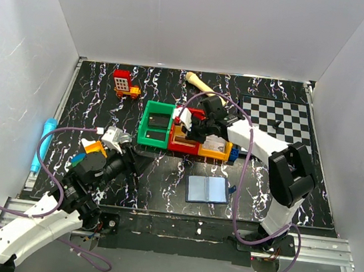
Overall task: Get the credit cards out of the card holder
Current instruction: Place the credit card in the storage box.
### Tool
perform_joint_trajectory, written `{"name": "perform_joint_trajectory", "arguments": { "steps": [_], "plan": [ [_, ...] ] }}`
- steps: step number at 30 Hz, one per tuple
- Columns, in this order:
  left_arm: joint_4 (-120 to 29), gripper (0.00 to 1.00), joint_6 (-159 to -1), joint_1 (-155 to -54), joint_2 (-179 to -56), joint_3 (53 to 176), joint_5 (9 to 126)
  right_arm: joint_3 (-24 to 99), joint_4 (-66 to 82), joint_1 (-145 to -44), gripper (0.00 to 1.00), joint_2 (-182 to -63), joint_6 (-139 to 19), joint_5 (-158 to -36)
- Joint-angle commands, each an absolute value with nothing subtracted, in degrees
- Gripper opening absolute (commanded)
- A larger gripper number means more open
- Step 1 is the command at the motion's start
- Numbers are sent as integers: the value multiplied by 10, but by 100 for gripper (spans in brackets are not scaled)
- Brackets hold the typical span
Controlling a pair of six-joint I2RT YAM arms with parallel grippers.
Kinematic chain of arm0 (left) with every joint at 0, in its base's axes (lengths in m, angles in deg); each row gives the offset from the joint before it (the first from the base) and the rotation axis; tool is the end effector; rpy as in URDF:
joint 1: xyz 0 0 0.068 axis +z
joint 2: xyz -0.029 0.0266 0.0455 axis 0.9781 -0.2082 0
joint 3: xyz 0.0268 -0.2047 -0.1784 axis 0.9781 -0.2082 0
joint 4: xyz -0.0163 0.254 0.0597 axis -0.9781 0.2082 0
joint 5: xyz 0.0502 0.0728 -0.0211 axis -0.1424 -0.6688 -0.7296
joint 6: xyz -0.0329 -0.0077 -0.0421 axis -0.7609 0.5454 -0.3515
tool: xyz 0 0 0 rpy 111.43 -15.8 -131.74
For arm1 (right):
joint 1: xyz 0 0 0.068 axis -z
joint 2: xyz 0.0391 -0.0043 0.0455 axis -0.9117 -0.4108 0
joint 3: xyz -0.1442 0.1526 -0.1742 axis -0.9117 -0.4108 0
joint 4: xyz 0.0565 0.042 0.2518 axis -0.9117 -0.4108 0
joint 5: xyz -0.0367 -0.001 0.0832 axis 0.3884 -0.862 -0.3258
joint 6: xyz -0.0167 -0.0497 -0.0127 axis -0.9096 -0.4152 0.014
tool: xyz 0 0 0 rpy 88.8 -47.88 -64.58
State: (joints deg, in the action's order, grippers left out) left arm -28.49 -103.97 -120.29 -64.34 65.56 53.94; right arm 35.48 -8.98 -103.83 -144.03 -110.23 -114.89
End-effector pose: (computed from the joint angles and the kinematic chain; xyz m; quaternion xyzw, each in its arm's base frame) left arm 0.0946 -0.0819 0.2510 0.0164 0.7845 -0.3629 0.5026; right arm 0.3012 0.2557 0.2281 -0.6532 0.6327 0.1902 0.3699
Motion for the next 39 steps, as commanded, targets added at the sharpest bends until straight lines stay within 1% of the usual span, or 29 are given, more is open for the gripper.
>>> {"name": "perform_joint_trajectory", "arguments": {
  "steps": [1, 6, 11, 16, 27, 39],
  "plan": [
    [-291, 50, -1039, -1200, -653, 653, 548, 404, -149, -1037, 1, -1460, -1130, -1168],
    [-297, 50, -1041, -1200, -655, 649, 550, 413, -172, -1045, 1, -1461, -1131, -1180],
    [-302, 50, -1042, -1201, -662, 648, 555, 436, -212, -1049, 1, -1488, -1136, -1174],
    [-299, 50, -1044, -1200, -656, 646, 556, 443, -208, -1049, 1, -1504, -1126, -1156],
    [-296, 50, -1045, -1200, -656, 644, 556, 445, -144, -1053, 1, -1529, -1109, -1090],
    [-298, 50, -1044, -1200, -661, 644, 555, 427, -49, -1057, 1, -1528, -1094, -1032]
  ]
}}
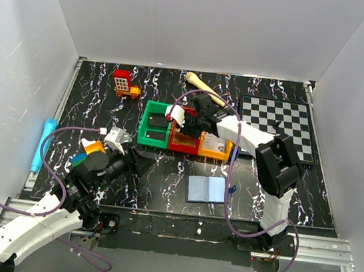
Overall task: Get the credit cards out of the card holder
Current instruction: Place the credit card in the storage box.
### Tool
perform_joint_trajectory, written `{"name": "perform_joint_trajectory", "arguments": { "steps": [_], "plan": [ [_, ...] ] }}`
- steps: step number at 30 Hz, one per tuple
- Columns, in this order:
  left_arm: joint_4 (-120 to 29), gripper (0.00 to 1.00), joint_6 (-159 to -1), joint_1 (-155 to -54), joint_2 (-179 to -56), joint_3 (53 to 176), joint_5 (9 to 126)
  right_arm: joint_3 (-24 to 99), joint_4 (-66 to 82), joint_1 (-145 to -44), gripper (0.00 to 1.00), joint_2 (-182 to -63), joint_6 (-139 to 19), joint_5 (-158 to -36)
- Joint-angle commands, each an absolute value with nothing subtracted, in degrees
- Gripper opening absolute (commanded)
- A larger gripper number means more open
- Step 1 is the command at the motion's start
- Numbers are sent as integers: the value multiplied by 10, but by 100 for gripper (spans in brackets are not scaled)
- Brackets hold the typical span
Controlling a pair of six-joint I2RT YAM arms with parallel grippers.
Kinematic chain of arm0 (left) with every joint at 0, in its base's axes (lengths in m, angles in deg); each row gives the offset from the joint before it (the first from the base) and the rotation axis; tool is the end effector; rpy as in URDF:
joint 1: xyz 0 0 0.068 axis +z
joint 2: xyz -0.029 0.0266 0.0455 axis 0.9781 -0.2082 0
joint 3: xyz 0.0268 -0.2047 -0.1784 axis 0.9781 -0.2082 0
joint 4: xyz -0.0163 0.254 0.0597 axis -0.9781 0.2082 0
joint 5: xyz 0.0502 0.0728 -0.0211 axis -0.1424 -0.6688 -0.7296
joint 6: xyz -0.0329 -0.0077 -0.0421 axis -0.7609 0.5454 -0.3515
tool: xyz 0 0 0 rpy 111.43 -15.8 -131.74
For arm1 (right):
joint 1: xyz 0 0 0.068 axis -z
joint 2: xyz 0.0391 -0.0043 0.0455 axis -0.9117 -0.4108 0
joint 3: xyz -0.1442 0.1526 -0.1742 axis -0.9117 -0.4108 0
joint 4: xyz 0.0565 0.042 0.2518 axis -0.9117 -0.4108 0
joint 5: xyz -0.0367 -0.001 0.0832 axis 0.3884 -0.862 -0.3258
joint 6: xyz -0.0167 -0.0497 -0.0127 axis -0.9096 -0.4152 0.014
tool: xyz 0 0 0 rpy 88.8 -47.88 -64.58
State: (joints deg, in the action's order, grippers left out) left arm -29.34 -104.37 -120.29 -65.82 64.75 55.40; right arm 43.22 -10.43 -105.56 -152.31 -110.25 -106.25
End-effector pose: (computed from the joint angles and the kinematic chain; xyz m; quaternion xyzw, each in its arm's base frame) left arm 0.0973 -0.0855 0.2449 0.0223 0.7922 -0.3661 0.4878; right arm 0.3229 0.2828 0.2108 -0.6532 0.6569 0.1282 0.3542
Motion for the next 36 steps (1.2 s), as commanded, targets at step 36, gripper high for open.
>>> {"name": "perform_joint_trajectory", "arguments": {
  "steps": [36],
  "plan": [
    [-302, 51, -1044, -1200, -665, 643, 559, 433, -29, -1050, 7, -1544, -1067, -1008]
  ]
}}
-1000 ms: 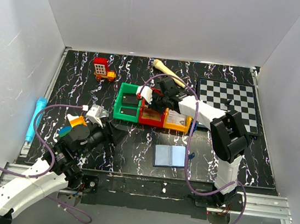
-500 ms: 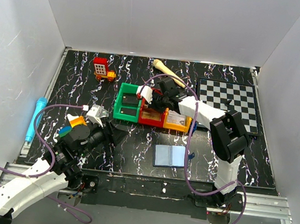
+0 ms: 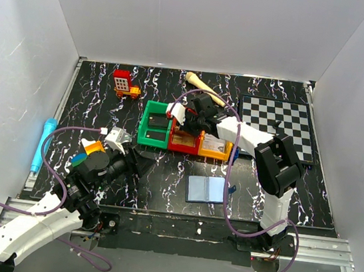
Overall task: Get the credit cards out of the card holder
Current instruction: Place the credit card in the storage box.
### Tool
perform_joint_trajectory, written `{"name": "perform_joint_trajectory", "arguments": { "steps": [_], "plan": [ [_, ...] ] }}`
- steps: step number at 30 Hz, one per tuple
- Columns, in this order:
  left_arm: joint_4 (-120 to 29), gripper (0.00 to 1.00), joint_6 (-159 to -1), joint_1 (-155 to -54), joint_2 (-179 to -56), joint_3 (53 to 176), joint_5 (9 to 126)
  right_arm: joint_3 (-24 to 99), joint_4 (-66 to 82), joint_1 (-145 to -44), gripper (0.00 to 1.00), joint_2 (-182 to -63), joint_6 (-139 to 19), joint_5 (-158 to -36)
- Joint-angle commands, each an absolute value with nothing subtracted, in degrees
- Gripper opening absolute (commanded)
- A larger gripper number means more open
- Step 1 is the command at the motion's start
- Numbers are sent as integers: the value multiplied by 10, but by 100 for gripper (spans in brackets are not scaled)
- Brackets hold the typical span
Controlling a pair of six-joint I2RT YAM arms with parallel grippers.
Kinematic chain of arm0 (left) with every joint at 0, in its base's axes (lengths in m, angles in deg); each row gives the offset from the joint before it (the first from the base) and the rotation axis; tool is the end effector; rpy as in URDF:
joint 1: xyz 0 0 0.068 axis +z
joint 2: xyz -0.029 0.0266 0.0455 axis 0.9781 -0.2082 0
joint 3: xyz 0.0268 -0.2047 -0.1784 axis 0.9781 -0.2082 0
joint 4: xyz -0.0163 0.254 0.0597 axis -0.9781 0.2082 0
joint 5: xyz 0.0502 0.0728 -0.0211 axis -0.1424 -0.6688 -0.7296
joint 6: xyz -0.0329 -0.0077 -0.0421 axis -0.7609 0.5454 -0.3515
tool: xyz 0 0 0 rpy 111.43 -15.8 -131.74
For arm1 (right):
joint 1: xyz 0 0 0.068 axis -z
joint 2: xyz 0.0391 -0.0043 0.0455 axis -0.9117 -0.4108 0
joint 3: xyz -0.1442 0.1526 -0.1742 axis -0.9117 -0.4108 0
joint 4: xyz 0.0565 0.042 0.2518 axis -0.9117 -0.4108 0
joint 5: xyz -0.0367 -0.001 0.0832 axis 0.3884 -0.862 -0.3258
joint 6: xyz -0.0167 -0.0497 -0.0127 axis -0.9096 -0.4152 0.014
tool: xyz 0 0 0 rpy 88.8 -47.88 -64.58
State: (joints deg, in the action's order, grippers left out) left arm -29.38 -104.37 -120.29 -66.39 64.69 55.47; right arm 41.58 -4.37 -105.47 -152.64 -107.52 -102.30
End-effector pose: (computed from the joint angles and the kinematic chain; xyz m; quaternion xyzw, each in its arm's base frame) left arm 0.0982 -0.0864 0.2435 0.0230 0.7953 -0.3639 0.4844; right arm 0.3287 0.2837 0.2068 -0.6248 0.6713 0.1026 0.3854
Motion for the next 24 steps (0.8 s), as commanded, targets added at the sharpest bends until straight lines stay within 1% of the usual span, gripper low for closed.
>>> {"name": "perform_joint_trajectory", "arguments": {
  "steps": [1, 6, 13, 15, 20, 24],
  "plan": [
    [-302, 51, -1044, -1200, -665, 643, 560, 434, -30, -1050, 8, -1545, -1068, -1008],
    [-302, 51, -1044, -1200, -667, 643, 561, 434, -29, -1049, 15, -1543, -1065, -1003],
    [-302, 51, -1044, -1201, -669, 645, 563, 436, -27, -1049, 20, -1541, -1065, -994],
    [-302, 51, -1044, -1200, -668, 645, 563, 436, -26, -1050, 25, -1541, -1066, -993],
    [-302, 52, -1043, -1200, -667, 646, 562, 441, -23, -1049, 46, -1537, -1052, -980],
    [-301, 52, -1043, -1200, -669, 646, 563, 445, -19, -1049, 48, -1533, -1050, -977]
  ]
}}
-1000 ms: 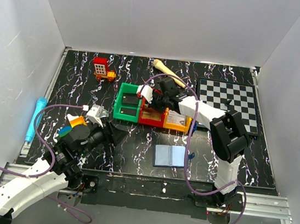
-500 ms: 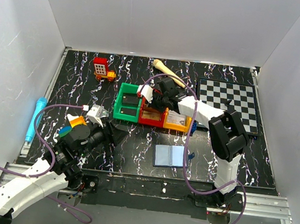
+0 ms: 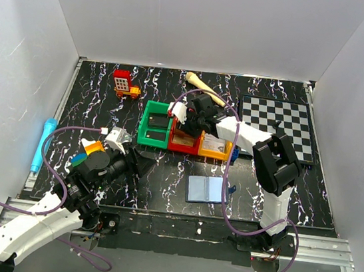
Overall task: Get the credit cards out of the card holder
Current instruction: Place the credit card in the storage box.
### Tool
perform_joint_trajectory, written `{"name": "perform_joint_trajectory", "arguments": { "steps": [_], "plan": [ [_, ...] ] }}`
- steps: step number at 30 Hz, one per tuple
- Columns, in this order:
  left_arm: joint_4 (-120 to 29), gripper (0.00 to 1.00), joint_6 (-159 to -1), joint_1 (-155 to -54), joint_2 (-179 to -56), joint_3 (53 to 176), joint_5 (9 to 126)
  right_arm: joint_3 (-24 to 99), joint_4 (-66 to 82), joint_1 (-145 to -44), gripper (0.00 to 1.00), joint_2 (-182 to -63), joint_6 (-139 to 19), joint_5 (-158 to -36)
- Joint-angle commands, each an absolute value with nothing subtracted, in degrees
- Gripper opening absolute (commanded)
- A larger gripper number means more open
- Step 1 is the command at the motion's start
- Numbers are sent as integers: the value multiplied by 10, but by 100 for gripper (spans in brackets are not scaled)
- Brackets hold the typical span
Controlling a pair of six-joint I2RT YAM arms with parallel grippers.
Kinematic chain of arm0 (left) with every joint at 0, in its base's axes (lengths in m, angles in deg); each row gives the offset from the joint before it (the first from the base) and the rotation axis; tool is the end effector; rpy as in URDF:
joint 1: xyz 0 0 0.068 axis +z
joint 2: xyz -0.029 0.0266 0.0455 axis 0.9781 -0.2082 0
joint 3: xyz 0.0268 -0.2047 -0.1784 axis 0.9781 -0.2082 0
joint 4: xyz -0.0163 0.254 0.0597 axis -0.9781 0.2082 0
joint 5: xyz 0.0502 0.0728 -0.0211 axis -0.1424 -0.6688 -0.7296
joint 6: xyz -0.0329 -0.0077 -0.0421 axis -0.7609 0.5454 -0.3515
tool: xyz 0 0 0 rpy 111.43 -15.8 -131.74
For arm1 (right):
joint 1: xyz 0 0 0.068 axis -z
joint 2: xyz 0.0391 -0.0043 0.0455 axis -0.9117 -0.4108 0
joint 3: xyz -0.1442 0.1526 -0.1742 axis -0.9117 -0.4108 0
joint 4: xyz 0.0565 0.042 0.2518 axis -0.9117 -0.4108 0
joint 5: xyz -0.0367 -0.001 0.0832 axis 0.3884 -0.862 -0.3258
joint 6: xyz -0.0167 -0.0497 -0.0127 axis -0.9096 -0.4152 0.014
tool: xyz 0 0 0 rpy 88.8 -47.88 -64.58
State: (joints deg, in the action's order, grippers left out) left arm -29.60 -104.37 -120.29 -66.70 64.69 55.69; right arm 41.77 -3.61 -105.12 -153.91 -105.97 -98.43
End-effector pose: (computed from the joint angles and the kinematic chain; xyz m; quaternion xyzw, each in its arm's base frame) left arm 0.0988 -0.0871 0.2433 0.0242 0.7957 -0.3647 0.4829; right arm 0.3349 0.2823 0.1994 -0.6059 0.6931 0.0757 0.3831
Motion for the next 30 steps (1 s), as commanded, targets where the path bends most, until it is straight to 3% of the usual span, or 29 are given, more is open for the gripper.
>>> {"name": "perform_joint_trajectory", "arguments": {
  "steps": [1, 30],
  "plan": [
    [-301, 52, -1043, -1200, -668, 646, 563, 445, -18, -1049, 48, -1532, -1050, -976],
    [-297, 54, -1044, -1200, -664, 648, 563, 463, 8, -1049, 50, -1486, -1022, -865]
  ]
}}
